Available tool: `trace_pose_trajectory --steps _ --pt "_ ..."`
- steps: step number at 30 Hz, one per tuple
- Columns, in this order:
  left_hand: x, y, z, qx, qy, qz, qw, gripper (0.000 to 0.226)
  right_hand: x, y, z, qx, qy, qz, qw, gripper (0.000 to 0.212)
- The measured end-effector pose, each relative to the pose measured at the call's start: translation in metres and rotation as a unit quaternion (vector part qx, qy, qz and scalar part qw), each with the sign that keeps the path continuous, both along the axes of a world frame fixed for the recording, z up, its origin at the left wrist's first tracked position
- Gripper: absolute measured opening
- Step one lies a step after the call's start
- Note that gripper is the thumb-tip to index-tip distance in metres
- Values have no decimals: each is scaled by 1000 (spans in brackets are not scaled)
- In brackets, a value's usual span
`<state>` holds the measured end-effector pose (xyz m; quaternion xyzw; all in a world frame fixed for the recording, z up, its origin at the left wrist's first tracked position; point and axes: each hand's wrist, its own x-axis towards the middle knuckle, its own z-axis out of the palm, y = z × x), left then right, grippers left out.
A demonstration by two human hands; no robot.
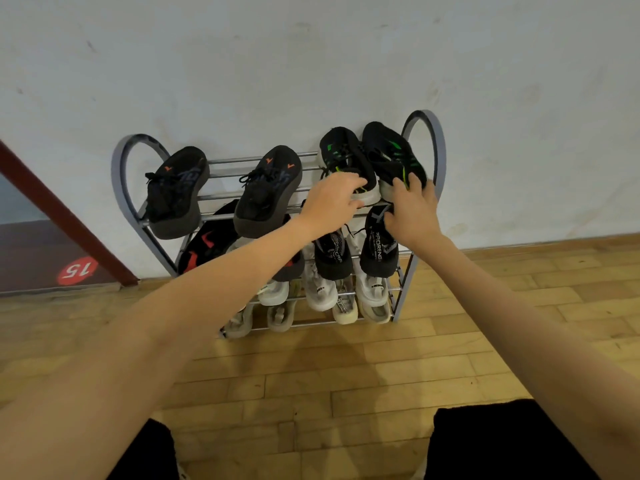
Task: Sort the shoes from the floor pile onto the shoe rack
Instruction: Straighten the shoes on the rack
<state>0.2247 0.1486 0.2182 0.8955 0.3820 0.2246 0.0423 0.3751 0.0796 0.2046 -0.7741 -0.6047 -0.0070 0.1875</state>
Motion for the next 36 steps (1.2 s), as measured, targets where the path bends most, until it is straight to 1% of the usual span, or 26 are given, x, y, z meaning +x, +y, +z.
trace_pose_trajectory --steps 2,5,8,10,12,14,16,18,20,21,23,25,27,30,31,33,36 --pt "-25 -2 10 26 -61 16 998 37 -21 -6 -1 42 1 6 999 57" --pt "-79 -11 24 79 -133 72 985 29 -55 -13 -6 115 18 60 991 61" --pt "-137 -7 31 85 -158 155 972 26 -94 -10 -11 135 15 133 982 58" --pt "-172 2 31 59 -148 204 966 29 -120 -2 -10 118 23 176 977 61" --pt "-204 8 27 33 -127 234 963 33 -146 7 -4 93 46 193 976 71" --pt "-228 9 21 25 -97 239 966 37 -168 17 0 70 63 175 980 86" --pt "-245 9 14 25 -60 226 972 46 -185 25 2 53 90 140 985 99" --pt "-256 9 8 34 -25 218 975 55 -194 35 1 34 114 109 987 105" --pt "-263 11 2 44 -5 221 974 60 -200 43 -1 13 117 89 989 102" --pt "-267 12 -2 45 -10 225 973 61 -203 47 -2 8 116 81 990 98" --pt "-272 13 -11 34 -49 234 970 62 -208 53 -3 2 120 65 991 93" --pt "-277 15 -17 -16 -87 230 969 66 -211 58 -5 -5 131 50 990 91" --pt "-281 15 -21 -57 -90 211 972 68 -213 60 -8 4 149 39 988 84" --pt "-286 14 -21 -43 -101 175 978 51 -217 65 -13 47 177 49 982 58" --pt "-286 13 -20 -39 -108 169 979 45 -220 67 -12 56 178 61 981 54" --pt "-287 15 -19 -40 -115 168 978 39 -229 75 -6 65 181 85 978 50" --pt "-293 25 -16 -45 -127 173 976 38 -246 88 5 90 187 107 972 44"
